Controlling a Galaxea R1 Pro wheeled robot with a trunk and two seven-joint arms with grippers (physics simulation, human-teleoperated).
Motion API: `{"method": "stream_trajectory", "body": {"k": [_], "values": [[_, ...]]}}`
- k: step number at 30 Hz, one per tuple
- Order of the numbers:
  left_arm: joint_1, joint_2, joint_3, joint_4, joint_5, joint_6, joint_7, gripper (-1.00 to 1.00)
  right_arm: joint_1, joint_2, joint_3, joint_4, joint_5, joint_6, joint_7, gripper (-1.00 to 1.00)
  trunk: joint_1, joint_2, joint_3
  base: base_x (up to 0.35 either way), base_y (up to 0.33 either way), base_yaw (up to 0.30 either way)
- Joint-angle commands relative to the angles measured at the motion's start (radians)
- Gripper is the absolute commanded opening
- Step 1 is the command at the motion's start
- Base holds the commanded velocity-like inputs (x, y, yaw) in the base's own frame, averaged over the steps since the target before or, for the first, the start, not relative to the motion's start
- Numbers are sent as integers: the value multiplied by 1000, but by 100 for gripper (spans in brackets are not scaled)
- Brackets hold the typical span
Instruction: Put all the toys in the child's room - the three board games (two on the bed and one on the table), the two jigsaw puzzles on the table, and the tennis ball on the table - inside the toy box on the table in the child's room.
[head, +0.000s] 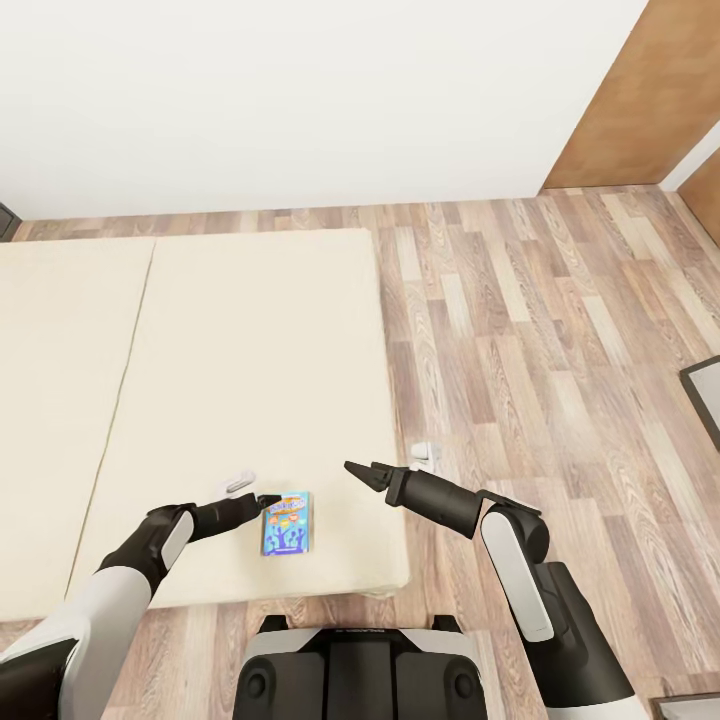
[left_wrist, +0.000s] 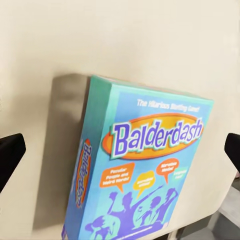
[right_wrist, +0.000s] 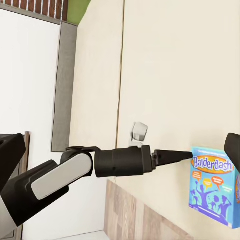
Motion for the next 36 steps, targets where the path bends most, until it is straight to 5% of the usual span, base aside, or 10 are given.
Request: {"method": "stream_trajectory", "body": {"k": [1, 36], "values": [[0, -1, 3, 0, 7, 10, 1, 100, 0, 1, -1, 0, -2, 6, 1, 100, 0, -1, -1, -2, 0, 0], [0, -14, 3, 11, 7, 21, 67, 100, 0, 0, -4, 0, -2, 9, 1, 100, 0, -1, -1, 0, 0, 0]]}}
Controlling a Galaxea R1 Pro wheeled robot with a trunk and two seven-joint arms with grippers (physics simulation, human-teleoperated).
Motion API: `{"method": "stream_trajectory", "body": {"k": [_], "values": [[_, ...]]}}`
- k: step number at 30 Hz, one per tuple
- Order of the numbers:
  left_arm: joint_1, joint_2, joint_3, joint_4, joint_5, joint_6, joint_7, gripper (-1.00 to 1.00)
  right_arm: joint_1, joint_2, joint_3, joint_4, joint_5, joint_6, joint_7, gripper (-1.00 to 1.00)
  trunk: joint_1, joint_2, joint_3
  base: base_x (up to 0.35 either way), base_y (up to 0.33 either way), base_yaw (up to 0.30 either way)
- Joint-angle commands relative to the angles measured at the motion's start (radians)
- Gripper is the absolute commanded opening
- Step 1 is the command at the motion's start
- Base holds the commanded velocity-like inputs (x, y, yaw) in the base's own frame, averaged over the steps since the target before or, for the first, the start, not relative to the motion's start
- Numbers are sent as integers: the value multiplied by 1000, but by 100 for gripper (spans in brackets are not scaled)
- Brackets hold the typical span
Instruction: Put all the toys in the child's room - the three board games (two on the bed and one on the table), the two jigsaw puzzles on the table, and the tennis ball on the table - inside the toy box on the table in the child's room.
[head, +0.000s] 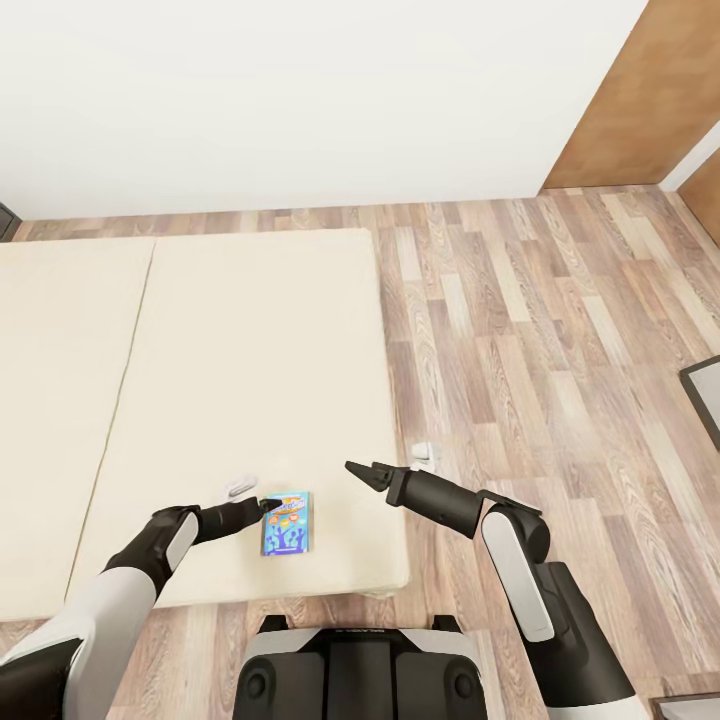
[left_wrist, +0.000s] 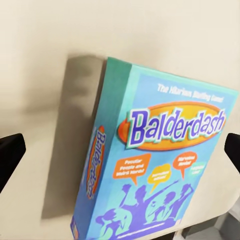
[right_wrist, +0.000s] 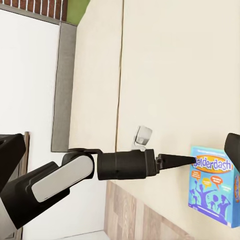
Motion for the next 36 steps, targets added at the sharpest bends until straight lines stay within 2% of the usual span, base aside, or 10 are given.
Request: {"method": "stream_trajectory", "body": {"k": [1, 36], "values": [[0, -1, 4, 0, 7, 9, 0, 100, 0, 0, -2, 0, -2, 7, 1, 100, 0, -1, -1, 0, 0, 0], [0, -9, 3, 3, 6, 1, 0, 100, 0, 1, -5, 0, -2, 11, 1, 100, 0, -1, -1, 0, -48, 0]]}}
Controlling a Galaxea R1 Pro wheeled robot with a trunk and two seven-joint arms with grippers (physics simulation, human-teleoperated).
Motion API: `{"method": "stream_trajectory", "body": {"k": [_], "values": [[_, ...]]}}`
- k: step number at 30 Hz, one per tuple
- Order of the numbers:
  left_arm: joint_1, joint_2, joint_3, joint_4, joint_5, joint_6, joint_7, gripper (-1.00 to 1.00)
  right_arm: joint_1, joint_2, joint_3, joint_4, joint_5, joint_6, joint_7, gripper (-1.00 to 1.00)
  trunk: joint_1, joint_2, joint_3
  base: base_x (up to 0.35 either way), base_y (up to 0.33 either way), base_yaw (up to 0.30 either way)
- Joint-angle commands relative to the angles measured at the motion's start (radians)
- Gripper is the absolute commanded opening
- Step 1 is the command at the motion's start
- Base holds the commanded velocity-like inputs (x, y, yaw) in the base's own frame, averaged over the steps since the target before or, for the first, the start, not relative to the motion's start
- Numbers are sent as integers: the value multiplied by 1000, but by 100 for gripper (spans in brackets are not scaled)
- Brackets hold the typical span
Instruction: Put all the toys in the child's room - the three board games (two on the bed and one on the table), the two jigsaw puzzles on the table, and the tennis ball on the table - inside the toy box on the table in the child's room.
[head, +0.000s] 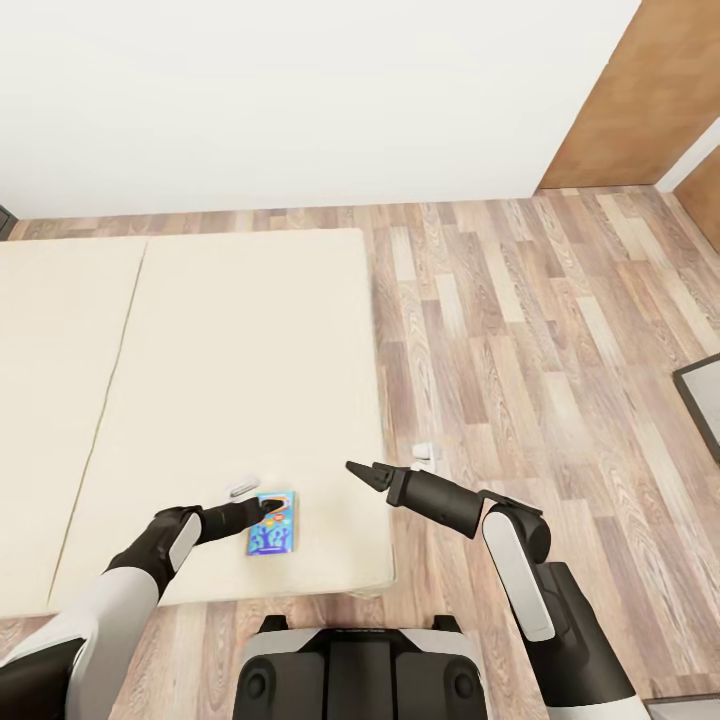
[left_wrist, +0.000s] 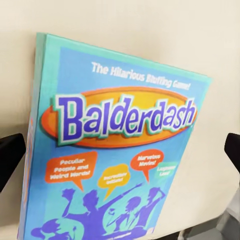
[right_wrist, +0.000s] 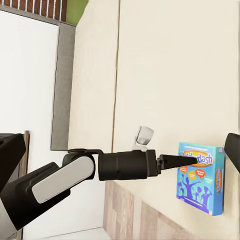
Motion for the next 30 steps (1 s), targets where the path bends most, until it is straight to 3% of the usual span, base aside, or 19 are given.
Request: {"method": "stream_trajectory", "body": {"k": [1, 30], "values": [[0, -2, 4, 0, 24, 17, -6, 100, 0, 0, -1, 0, -2, 6, 1, 100, 0, -1, -1, 0, -103, 0], [0, -2, 4, 0, 22, 12, -7, 100, 0, 1, 0, 0, -2, 0, 1, 100, 0, -1, -1, 0, -60, 0]]}}
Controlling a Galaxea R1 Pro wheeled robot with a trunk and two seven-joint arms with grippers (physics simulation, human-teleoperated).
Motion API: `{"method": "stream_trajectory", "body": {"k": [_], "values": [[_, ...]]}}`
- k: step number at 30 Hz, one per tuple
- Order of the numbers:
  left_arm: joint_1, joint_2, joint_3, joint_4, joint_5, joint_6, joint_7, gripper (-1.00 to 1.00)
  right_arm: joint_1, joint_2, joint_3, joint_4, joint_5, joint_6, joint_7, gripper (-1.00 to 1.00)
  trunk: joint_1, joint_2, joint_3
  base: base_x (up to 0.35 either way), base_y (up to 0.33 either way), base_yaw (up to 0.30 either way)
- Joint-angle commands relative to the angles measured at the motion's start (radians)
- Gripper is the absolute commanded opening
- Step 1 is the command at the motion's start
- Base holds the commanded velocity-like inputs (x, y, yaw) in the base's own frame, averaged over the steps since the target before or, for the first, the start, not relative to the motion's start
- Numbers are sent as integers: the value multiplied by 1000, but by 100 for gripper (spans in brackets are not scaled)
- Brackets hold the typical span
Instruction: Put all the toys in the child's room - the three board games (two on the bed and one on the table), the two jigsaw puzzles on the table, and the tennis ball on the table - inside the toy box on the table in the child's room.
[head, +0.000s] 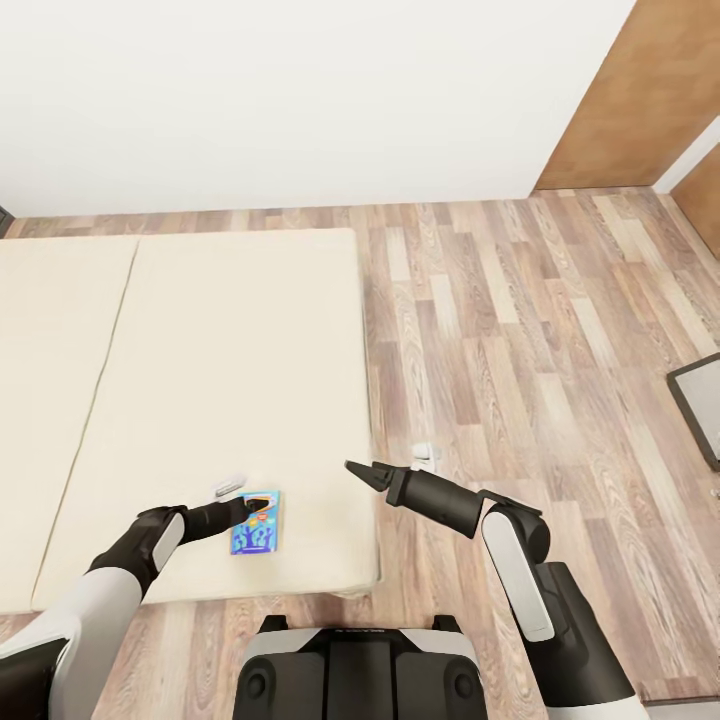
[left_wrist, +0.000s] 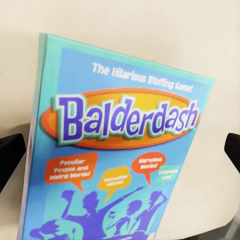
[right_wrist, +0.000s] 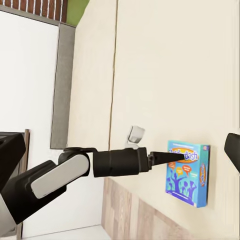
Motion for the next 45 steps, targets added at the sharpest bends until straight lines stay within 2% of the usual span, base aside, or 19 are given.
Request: {"method": "stream_trajectory", "body": {"k": [1, 45], "values": [[0, -52, 3, 0, 20, 17, -6, 100, 0, 0, -1, 0, -2, 6, 1, 100, 0, -1, -1, 0, -126, 0], [0, -50, 3, -1, 23, 17, -11, 100, 0, 1, 2, 1, -2, 10, 1, 100, 0, -1, -1, 0, -7, 0]]}}
